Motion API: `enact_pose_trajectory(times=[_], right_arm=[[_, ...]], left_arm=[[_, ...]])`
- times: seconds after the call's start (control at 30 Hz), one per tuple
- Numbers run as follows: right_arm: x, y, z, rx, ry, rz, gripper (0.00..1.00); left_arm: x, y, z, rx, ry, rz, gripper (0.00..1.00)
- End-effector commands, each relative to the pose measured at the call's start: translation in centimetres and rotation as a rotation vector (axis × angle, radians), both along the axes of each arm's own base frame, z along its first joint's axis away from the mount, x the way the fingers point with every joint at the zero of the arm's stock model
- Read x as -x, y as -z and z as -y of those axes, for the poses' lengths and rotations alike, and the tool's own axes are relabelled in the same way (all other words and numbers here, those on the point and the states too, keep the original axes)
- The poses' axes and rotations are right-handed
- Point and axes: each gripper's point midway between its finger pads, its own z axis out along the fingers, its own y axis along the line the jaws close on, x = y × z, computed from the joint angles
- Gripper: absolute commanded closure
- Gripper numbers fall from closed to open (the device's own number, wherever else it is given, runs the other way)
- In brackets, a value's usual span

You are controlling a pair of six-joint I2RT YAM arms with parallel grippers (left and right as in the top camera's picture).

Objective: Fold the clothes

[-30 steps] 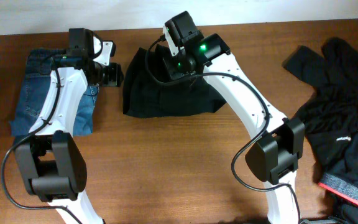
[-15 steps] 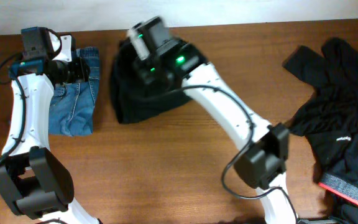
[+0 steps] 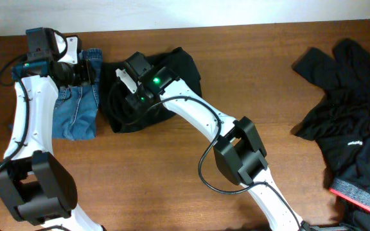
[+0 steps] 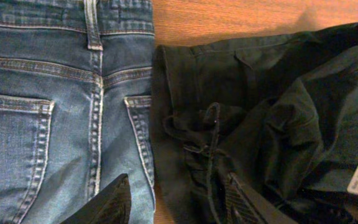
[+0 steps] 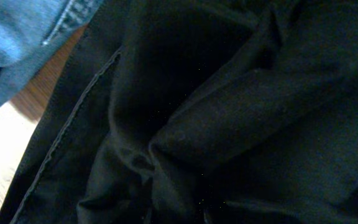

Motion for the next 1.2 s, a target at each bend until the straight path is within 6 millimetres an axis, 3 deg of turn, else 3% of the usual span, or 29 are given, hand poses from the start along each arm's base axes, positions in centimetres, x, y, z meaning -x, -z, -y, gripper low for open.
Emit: enact_pose_trajectory(times=[0.0,0.23,0.33,0.4,0.47,0.6,0.77,0.9,1.0,1.17], right_arm=[[2.0,-2.4,-3.3,-0.076,-0.078,0.012,0.83],[1.1,-8.1,-5.2,-0.167,-0.093,0.11,0.83],[1.4,-9.1,-5.8,-0.203,-0.114,0.114,0.82],[2.9,-8.5,-7.0,-0.227,-0.161,0.07,0.82],[4.4,-5.8,-8.1,-0.194,-0.187,0.031,0.79],[4.9,-3.8,-8.3,-0.167,-0.193,-0.001,0.77],[5.1,-2.8,-7.5,-0.133,-0.185,-0.036,0.59],[5.0,-3.0,-6.2,-0.111,-0.168,-0.06,0.32],[3.7,-5.3,-4.8,-0.126,-0.138,-0.041,0.21],[-0.3,-13.6,-1.1,-0.218,-0.057,0.077,0.01]], left_arm=[[-0.1,-1.2,0.0,0.004,-0.006,0.026,0.51],[-0.1,-1.2,0.0,0.004,-0.006,0.025,0.51],[-0.1,-1.2,0.0,0.004,-0.006,0.025,0.51],[-0.1,-1.2,0.0,0.004,-0.006,0.025,0.51],[-0.1,-1.2,0.0,0.004,-0.006,0.025,0.51],[0.1,-1.1,0.0,0.005,-0.006,0.017,0.51],[0.1,-1.0,0.1,0.006,-0.006,0.014,0.51],[0.1,-1.0,0.1,0.006,-0.006,0.014,0.51],[0.1,-1.0,0.1,0.006,-0.006,0.014,0.51],[0.1,-1.0,0.1,0.006,-0.006,0.014,0.51]])
